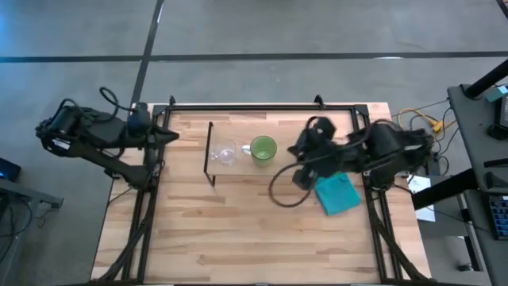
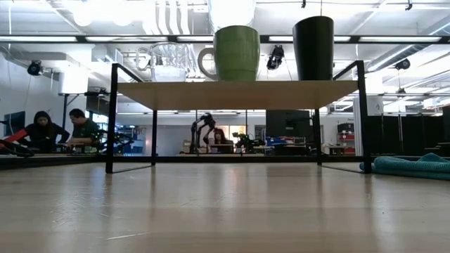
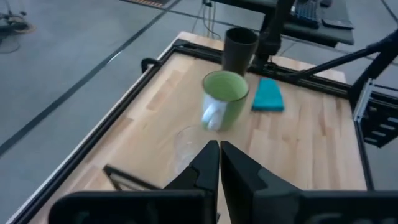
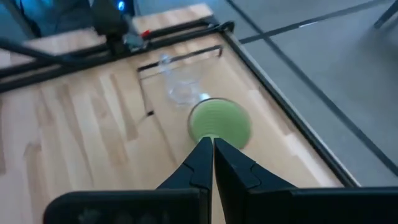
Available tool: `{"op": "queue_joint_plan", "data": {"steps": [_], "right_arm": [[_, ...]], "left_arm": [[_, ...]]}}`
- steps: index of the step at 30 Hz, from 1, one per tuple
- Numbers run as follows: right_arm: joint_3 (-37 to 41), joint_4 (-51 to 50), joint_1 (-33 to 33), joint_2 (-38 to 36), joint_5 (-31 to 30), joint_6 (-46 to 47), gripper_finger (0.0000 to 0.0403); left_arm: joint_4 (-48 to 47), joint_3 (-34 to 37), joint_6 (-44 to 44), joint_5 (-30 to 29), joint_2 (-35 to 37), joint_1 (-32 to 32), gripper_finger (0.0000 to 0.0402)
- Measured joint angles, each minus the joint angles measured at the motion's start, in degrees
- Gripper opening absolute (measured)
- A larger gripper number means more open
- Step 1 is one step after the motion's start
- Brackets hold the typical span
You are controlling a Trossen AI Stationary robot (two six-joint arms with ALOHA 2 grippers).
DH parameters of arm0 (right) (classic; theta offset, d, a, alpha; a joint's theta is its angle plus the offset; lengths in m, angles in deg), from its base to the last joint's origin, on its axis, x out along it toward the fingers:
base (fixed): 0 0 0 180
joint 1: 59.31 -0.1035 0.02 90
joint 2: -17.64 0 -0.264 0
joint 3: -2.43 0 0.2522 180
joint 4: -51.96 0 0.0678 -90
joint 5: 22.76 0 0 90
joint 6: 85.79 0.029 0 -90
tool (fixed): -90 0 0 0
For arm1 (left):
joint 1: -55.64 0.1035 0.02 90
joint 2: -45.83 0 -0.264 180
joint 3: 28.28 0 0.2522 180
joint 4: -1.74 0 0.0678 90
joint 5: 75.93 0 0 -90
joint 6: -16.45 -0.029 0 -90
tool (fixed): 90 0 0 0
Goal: Stack small to large cups/mugs on shelf
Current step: Return to Home Position
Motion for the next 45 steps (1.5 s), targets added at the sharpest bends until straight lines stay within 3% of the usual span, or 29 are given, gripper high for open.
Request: {"op": "queue_joint_plan", "data": {"steps": [7, 15, 21, 29, 34, 38, 45], "right_arm": [[7.9, 1.2, -1.3, -10.7, -3.1, 1.1, 0.0008], [26.2, 8.1, -1.4, -28.1, -3.3, 1.3, 0.0008], [44.8, 22.7, -2.0, -42.7, 0.2, -5.0, 0.0008], [71.5, 51.0, -2.1, -59.6, 8.6, -12.8, 0.0009], [84.6, 62.6, -2.1, -68.1, 9.0, -14.2, 0.0009], [91.8, 68.0, -2.1, -73.9, 9.3, -16.7, 0.0009], [99.7, 68.5, -2.1, -82.5, 10.0, -17.2, 0.0008]], "left_arm": [[1.8, 10.3, 2.9, -3.1, 7.2, 0.0, 0.0000], [8.8, 21.1, 3.4, -4.5, 21.9, 0.0, 0.0000], [13.1, 29.1, 3.2, -4.3, 31.8, 0.0, 0.0000], [20.2, 37.6, -1.9, -3.1, 41.6, 0.0, 0.0000], [22.7, 40.9, -4.0, -3.1, 47.2, 0.0, 0.0000], [23.0, 42.1, -4.2, -3.3, 50.8, 0.0, 0.0000], [21.0, 43.2, -6.0, -3.4, 50.2, 0.0, 0.0000]]}}
